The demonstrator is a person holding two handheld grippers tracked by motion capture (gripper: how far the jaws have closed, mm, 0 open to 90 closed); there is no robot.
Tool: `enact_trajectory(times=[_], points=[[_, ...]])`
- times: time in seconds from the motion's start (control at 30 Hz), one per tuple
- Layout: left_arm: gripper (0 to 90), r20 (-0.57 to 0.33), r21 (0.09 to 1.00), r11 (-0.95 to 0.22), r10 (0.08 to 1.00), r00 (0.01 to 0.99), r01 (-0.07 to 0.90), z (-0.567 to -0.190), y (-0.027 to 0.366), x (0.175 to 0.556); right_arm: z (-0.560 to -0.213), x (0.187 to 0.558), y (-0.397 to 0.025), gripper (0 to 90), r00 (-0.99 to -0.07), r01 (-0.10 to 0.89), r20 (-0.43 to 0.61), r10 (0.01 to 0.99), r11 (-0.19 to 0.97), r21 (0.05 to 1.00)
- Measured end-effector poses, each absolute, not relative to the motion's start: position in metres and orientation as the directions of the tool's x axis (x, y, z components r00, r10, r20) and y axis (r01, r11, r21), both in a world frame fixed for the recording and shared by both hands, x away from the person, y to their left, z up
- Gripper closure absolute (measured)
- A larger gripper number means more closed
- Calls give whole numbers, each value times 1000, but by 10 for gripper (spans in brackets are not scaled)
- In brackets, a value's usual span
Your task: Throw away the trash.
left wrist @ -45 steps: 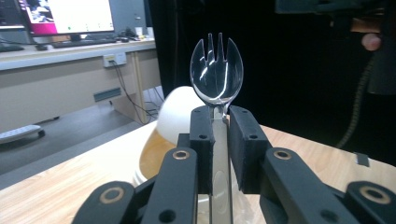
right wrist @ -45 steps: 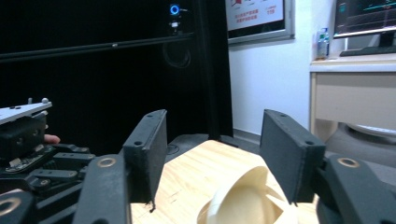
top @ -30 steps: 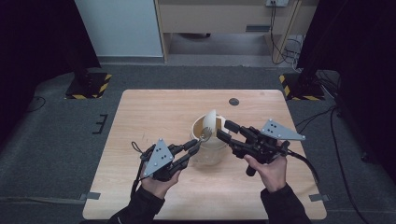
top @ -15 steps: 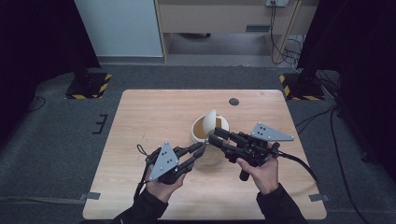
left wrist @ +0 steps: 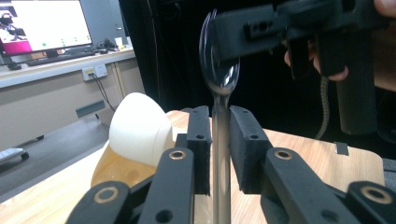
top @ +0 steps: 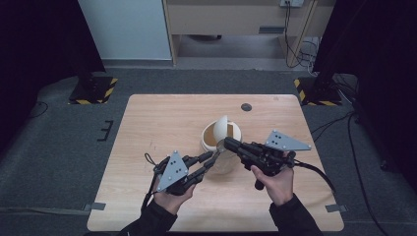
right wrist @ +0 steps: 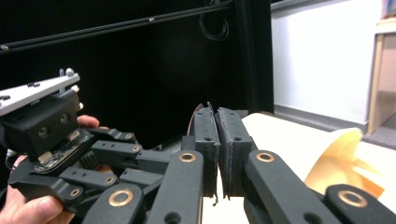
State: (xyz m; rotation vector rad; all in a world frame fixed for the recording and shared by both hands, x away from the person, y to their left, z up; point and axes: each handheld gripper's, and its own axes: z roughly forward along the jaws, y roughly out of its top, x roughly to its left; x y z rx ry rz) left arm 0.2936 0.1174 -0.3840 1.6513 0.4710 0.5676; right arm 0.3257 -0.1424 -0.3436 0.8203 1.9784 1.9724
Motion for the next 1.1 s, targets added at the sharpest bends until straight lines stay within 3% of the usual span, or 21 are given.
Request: enact_trajectory(times=[0.13, 0.43, 0.63, 0.8, 0.9, 1.1], points=[[707, 82, 988, -152, 615, 784, 16, -386, 128, 294, -340, 325, -148, 876, -813, 198, 202, 547, -66, 978], [567, -43, 956, -180, 697, 716, 233, -425, 182, 307, -332, 326, -158, 877, -795, 156, 177, 581, -85, 984], [433, -114, 897, -180, 788, 606, 403, -459, 224, 326, -324, 330, -165, 876, -779, 134, 172, 603, -108, 985], [330, -112, 855, -212, 815, 568, 473, -476, 231, 338, -317, 332, -166, 876, -770, 100, 143, 622, -103, 990], [296, -57, 801, -300, 823, 565, 518, -490, 229, 347, -311, 335, -163, 876, -764, 73, 121, 634, -102, 992], [240, -50, 752, -337, 827, 559, 566, -503, 231, 357, -307, 342, -149, 876, -756, 48, 77, 650, -62, 997]])
